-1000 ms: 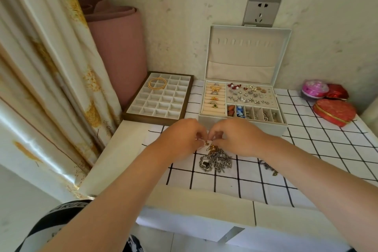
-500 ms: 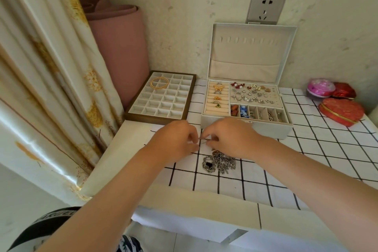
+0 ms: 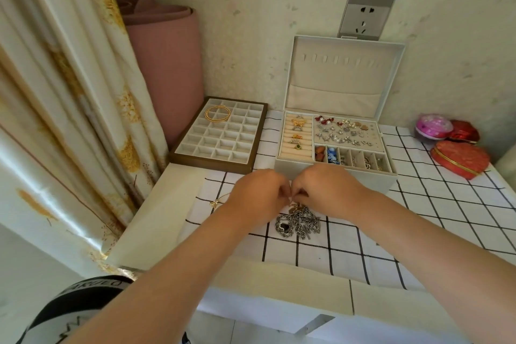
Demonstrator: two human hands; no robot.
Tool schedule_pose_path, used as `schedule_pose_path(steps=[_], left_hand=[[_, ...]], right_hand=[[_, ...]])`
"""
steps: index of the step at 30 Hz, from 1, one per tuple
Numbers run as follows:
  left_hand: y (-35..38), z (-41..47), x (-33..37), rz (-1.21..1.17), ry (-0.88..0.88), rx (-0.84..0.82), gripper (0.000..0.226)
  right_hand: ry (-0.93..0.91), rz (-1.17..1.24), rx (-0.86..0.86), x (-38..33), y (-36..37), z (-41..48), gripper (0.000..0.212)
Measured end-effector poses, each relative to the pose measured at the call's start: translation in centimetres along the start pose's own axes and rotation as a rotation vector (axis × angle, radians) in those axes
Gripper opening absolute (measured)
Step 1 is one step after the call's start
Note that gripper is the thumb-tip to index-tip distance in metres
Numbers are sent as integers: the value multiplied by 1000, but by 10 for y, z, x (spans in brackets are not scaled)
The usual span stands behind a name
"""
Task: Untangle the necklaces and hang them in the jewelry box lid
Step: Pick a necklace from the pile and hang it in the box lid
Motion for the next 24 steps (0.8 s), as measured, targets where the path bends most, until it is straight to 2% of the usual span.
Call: schedule_pose_path(steps=[4, 9, 11, 15, 19, 21, 24], left_hand=[[8, 7, -6, -81, -55, -15, 13], [14, 9, -6, -110, -93, 13, 9], [13, 11, -3, -25, -60, 32, 11], [12, 13, 9, 289, 114, 60, 20], [17, 12, 9, 491, 207, 52, 15], [19, 11, 6, 470, 198, 17, 16], [9, 10, 1, 236, 107, 20, 13]], right_hand=[[-9, 9, -12, 0, 2, -2, 16], [51, 162, 101, 12, -10, -2, 11], [56, 182, 114, 16, -12, -1, 12], [54, 174, 48, 14, -5, -4, 18], [56, 205, 24, 11, 1, -6, 19], [72, 224, 20, 10, 3, -6, 18], [90, 231, 33, 9, 4, -4, 15]])
Point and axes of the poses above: each hand's wrist, its own z-axis towards the middle knuckle, its own y-axis out of the palm, x = y × z, the point moved 6 cm from there along z, towards the middle knuckle, and after that the axes turned 6 degrees about x, right-handed, at the moved point
